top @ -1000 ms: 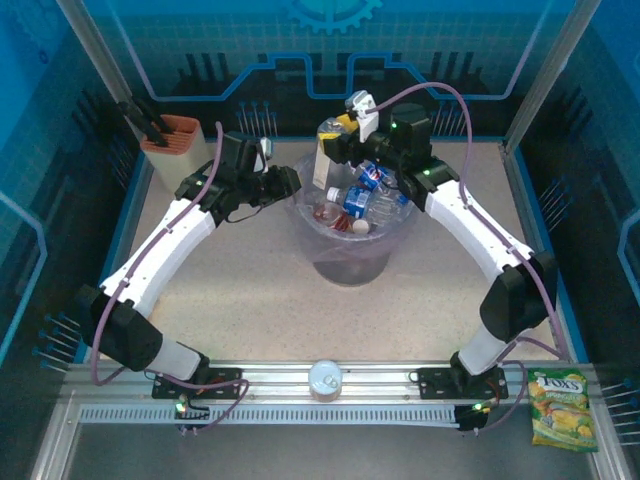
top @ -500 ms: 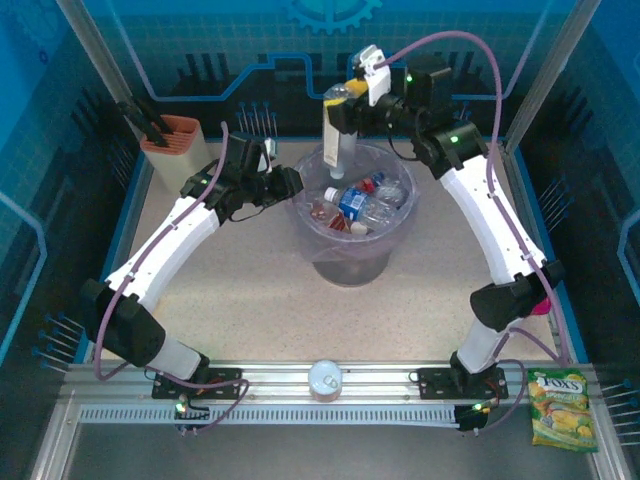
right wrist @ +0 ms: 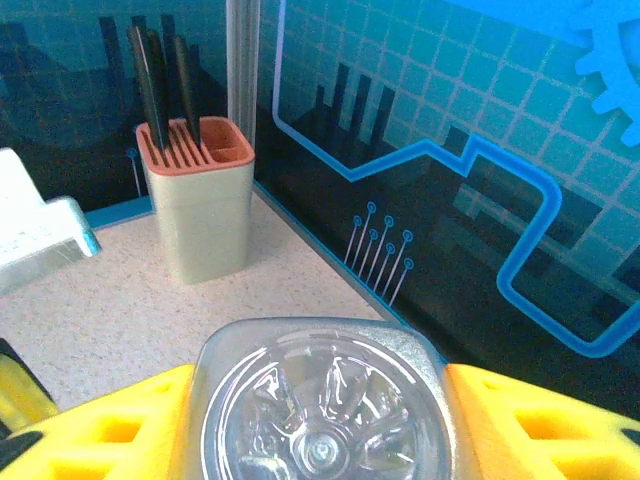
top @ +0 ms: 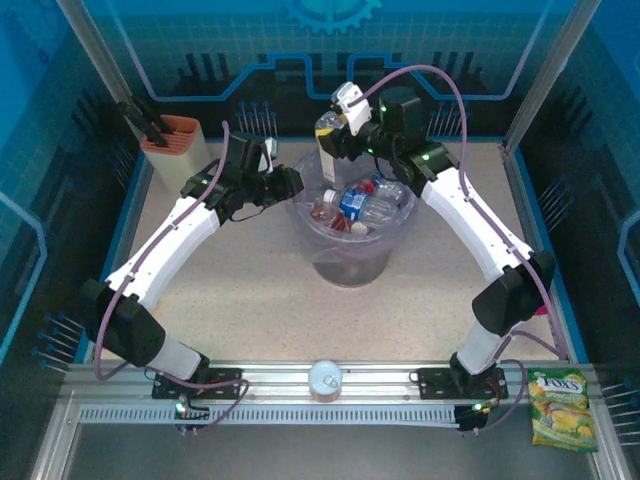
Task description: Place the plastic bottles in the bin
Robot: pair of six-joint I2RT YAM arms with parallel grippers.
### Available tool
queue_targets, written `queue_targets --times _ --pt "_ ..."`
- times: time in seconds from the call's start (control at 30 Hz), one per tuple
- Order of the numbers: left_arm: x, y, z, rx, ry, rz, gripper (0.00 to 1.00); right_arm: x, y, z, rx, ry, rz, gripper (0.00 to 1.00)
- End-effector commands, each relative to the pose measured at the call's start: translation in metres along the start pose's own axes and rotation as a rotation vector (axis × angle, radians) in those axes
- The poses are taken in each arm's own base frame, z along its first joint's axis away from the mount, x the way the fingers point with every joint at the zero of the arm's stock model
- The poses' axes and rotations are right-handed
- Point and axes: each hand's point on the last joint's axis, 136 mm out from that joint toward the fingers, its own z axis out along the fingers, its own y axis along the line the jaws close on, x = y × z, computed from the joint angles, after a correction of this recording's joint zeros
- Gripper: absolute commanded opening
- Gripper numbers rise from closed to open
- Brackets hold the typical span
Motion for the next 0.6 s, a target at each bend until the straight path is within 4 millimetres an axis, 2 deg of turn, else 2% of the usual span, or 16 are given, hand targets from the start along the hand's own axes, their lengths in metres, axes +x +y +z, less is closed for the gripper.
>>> queue_targets --times 0.0,0.07,0.13,0.2,0.3,0.4,0.57 --pt "-0.002 0.003 0.0 -0.016 0.002 0.013 0.26 0.019 0.004 -0.004 -0.038 0.033 0.013 0.34" --pt "-0.003 0.002 0.0 -0.016 0.001 0.013 0.25 0.017 0.01 -0.008 -0.073 0.028 0.031 0.35" --pt "-0.004 0.0 -0.001 -0.014 0.001 0.016 0.25 0.003 0.007 -0.015 -0.071 0.024 0.012 0.36" --pt "-0.006 -0.002 -0.002 -0.011 -0.001 0.018 0.24 -0.021 0.007 -0.026 -0.065 -0.015 -0.035 0.37" --pt "-0.007 -0.004 -0.003 -0.008 -0.005 0.021 0.25 -0.041 0.007 -0.035 -0.049 -0.035 -0.126 0.37" --pt "-0.008 -0.004 -0.004 -0.008 -0.006 0.023 0.24 -0.044 0.004 -0.036 -0.007 -0.006 -0.245 0.38" --pt "-0.007 -0.004 -0.005 -0.014 -0.001 0.027 0.24 -0.033 -0.002 -0.037 0.023 0.098 -0.385 0.38"
